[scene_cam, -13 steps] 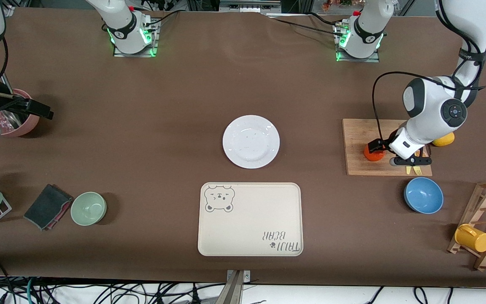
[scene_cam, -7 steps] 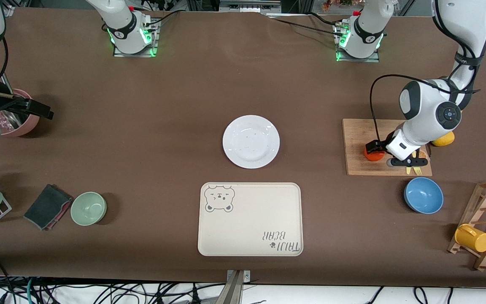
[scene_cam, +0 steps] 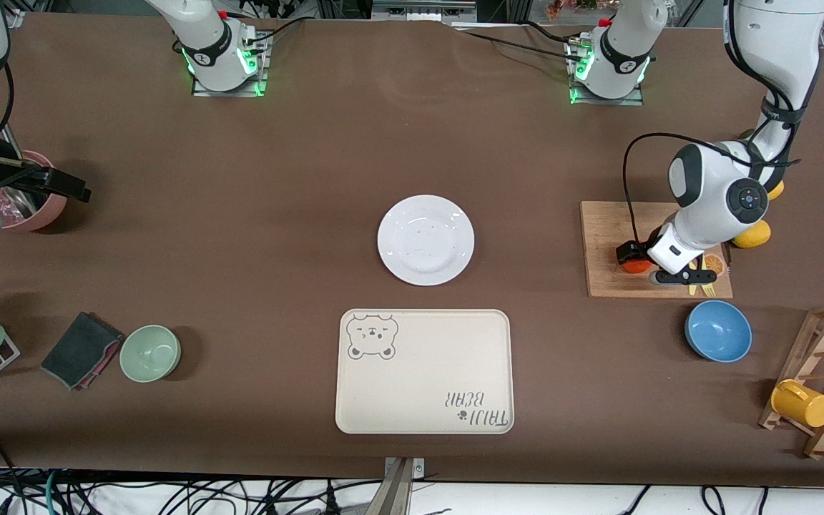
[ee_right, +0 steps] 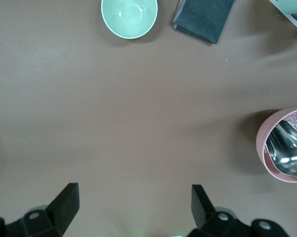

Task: Place orange and plate with both arms
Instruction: 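Close the left gripper on the orange and lift it, then carry the orange with the left gripper over the white plate, then open the left gripper to drop the orange onto the plate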

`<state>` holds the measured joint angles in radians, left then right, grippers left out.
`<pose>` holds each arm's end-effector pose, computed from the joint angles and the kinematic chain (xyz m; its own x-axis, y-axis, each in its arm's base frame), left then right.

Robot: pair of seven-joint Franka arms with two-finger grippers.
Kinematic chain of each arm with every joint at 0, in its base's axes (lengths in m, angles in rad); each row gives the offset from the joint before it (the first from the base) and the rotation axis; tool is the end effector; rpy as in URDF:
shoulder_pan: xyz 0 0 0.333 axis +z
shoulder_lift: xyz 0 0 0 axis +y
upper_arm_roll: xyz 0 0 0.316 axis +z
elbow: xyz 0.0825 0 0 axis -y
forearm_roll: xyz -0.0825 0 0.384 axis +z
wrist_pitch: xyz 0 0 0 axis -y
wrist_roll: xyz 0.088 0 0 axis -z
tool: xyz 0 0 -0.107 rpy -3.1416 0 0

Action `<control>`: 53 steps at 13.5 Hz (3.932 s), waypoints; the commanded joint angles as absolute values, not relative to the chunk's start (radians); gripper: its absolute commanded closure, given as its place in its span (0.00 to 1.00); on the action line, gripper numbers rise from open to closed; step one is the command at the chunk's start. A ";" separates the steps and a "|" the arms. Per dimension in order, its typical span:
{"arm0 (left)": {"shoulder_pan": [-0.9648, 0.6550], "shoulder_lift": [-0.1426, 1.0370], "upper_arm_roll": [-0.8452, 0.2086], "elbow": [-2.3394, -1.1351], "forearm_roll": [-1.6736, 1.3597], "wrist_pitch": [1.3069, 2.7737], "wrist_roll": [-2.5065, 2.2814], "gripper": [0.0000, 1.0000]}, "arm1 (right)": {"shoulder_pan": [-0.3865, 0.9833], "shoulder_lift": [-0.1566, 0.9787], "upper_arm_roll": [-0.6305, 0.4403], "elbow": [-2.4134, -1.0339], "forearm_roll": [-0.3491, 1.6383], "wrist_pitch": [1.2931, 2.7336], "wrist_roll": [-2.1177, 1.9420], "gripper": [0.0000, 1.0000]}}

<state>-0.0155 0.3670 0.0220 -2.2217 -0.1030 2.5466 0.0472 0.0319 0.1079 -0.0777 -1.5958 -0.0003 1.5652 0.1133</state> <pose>0.5456 0.0051 0.2043 0.9982 0.0435 -0.0414 0.0455 -0.9978 0.0482 0.5794 -0.0245 0.5512 0.9779 -0.1587 -0.1359 -0.1569 -0.9873 0.0242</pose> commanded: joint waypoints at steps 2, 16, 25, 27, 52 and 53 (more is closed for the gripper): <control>-0.026 0.365 0.025 -2.235 -0.138 2.559 0.064 0.58 | 0.029 0.097 -0.075 -1.600 0.014 1.557 0.112 0.00; -0.136 0.225 -0.297 -2.132 -0.123 2.502 -0.352 1.00 | 0.031 0.097 -0.075 -1.600 0.014 1.555 0.110 0.00; -0.458 0.452 -0.256 -1.918 0.082 2.500 -0.811 1.00 | 0.029 0.097 -0.075 -1.600 0.014 1.555 0.110 0.00; -0.498 0.518 -0.241 -1.858 0.144 2.500 -0.885 1.00 | 0.029 0.097 -0.075 -1.600 0.014 1.555 0.110 0.00; -0.398 0.297 -0.149 -1.801 0.135 2.221 -0.885 0.00 | 0.054 0.097 -0.075 -1.600 0.014 1.555 0.117 0.00; -0.353 0.246 -0.153 -1.831 0.124 2.205 -0.817 0.00 | 0.054 0.097 -0.075 -1.600 0.014 1.555 0.117 0.00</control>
